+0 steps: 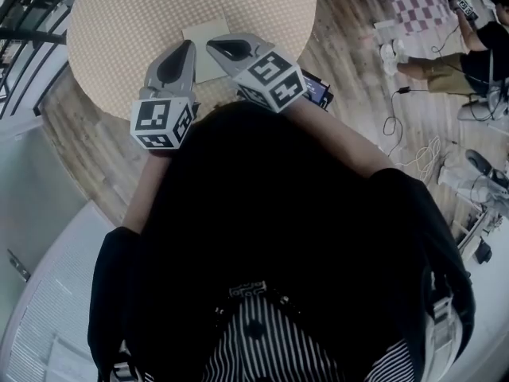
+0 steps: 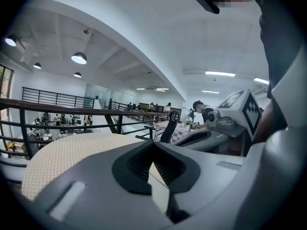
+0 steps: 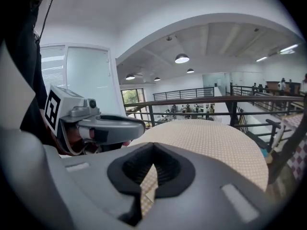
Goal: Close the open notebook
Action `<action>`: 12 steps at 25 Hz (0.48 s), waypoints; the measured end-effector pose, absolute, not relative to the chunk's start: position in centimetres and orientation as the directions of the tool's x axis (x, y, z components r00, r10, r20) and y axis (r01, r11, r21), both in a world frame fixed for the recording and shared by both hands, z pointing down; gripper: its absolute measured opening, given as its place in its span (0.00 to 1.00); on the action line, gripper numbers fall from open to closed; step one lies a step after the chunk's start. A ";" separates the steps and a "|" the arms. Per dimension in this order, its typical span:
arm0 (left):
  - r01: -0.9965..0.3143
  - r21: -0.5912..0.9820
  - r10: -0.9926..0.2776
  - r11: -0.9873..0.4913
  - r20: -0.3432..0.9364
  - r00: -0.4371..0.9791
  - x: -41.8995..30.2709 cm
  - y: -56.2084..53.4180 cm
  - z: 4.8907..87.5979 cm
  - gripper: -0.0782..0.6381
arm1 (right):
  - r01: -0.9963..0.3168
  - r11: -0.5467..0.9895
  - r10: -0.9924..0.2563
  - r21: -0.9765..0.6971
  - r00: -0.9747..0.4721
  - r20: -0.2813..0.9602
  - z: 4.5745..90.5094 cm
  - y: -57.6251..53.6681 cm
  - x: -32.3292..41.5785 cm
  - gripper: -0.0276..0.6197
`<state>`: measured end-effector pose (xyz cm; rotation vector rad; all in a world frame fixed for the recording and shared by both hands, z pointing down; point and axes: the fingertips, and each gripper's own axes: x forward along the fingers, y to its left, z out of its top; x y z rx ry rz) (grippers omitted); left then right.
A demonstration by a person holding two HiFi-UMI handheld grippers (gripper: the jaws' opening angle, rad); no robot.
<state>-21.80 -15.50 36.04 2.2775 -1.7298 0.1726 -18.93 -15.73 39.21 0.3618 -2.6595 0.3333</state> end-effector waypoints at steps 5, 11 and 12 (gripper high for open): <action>-0.953 0.153 -0.914 -0.263 0.276 0.297 -21.3 -15.2 36.4 0.10 | -0.303 0.927 -0.174 -0.218 -0.868 0.466 39.7 -15.4 -19.0 0.04; -0.955 0.157 -0.914 -0.251 0.288 0.287 -21.7 -15.0 36.6 0.10 | -0.266 0.938 -0.135 -0.224 -0.872 0.471 39.9 -14.8 -20.0 0.04; -0.957 0.157 -0.915 -0.246 0.288 0.282 -21.8 -15.0 36.6 0.10 | -0.260 0.939 -0.127 -0.225 -0.871 0.474 40.0 -14.6 -20.1 0.04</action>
